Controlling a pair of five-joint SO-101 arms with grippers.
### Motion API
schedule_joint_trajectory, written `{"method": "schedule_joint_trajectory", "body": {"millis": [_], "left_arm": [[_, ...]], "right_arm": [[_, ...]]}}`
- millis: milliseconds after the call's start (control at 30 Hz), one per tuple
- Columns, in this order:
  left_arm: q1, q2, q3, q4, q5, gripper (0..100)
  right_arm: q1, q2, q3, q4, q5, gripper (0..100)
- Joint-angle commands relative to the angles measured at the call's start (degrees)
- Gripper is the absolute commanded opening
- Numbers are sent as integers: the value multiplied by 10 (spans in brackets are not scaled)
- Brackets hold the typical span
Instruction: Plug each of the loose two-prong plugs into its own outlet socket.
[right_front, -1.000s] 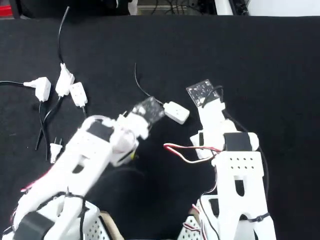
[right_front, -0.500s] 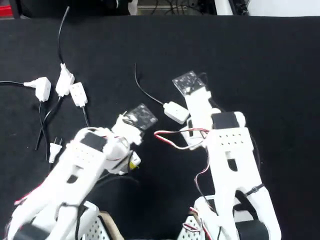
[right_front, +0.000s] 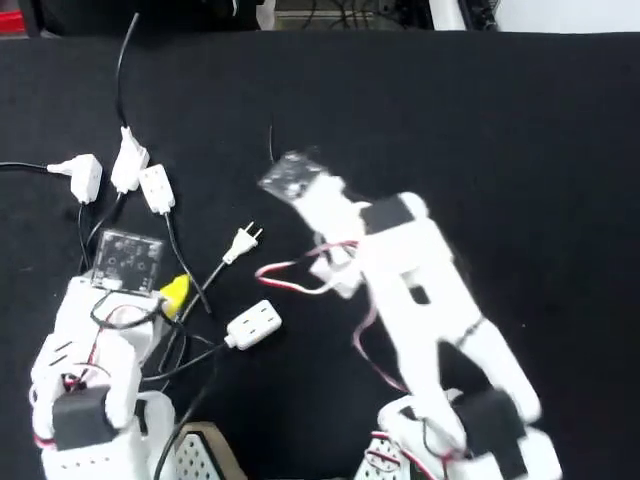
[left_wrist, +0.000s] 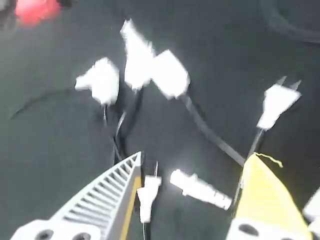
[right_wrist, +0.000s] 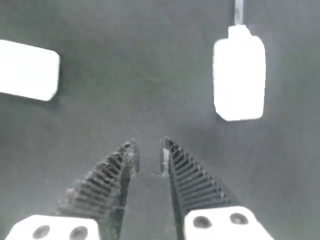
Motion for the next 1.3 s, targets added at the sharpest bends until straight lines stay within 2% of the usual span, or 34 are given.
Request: {"method": "schedule_joint_trajectory", "body": {"millis": [0, 67, 167, 267, 333, 467, 733, 933, 1100, 1267], "left_arm": [[-51, -43, 84, -35, -4, 314], [-80, -62, 117, -41, -4, 314], [-116, -95, 153, -35, -4, 314], [-146, -97, 173, -39, -6, 314], [-156, -94, 178, -37, -7, 314], [-154, -94, 201, -40, -34, 314], [-140, -94, 204, -37, -46, 314], [-136, -94, 211, -40, -47, 314], [-135, -94, 212, -40, -47, 314], [-135, -94, 212, -40, -47, 314]], "right_arm": [[-55, 61, -92, -27, -18, 90], [-72, 95, -114, -80, -82, 90], [-101, 140, -124, -150, -226, 95], [-134, 179, -124, -193, -352, 164], [-147, 204, -124, -223, -416, 204], [-149, 245, -145, -275, -501, 213], [-147, 327, -229, -273, -586, 237], [-152, 377, -258, -273, -608, 236], [-172, 388, -281, -216, -606, 233], [-172, 432, -289, -244, -600, 207]]}}
